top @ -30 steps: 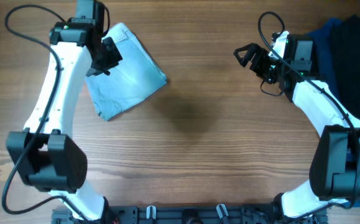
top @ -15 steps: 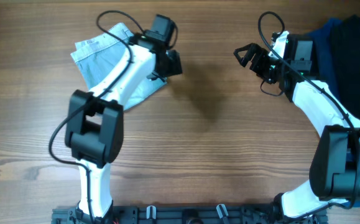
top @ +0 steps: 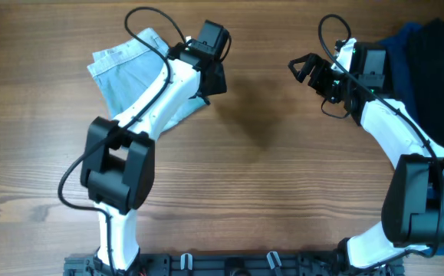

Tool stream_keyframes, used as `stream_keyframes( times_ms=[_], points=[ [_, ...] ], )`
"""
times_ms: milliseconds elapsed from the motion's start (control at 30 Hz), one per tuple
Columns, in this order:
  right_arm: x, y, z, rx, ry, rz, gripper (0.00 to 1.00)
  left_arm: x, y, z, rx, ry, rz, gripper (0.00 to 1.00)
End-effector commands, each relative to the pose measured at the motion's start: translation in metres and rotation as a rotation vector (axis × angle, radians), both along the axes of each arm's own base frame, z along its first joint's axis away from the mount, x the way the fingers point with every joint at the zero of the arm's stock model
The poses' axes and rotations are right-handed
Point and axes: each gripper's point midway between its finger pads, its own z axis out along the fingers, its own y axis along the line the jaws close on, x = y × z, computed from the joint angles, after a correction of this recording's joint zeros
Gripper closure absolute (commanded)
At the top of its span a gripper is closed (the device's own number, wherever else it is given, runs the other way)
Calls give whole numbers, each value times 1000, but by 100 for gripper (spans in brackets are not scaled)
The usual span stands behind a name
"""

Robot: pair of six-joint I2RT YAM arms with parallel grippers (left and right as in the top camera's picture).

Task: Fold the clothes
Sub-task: 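Grasp the jeans bundle with left gripper and drag it to the far-left corner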

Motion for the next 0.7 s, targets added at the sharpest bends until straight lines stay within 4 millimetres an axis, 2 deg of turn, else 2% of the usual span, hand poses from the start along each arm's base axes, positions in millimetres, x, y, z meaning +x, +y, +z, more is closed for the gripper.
stream_keyframes(
  times_ms=[0,333,400,433,533,567,667],
  points=[
    [0,0,1,-15,-11,3,0,1,12,1,87,-24,25,41],
    [0,0,1,-15,-11,3,1,-10,23,-77,210,115,17,39],
    [0,0,1,-15,-11,3,0,-14,25,-88,225,143,13,42],
    [0,0,1,-15,-11,3,1,-16,26,-91,231,154,12,49],
    [0,0,1,-15,-11,3,0,-24,31,-90,250,187,7,89],
    [0,0,1,-15,-11,3,1,-27,34,-89,266,194,8,94],
    [0,0,1,-15,-11,3,0,-34,51,-85,355,212,16,96]
  ],
)
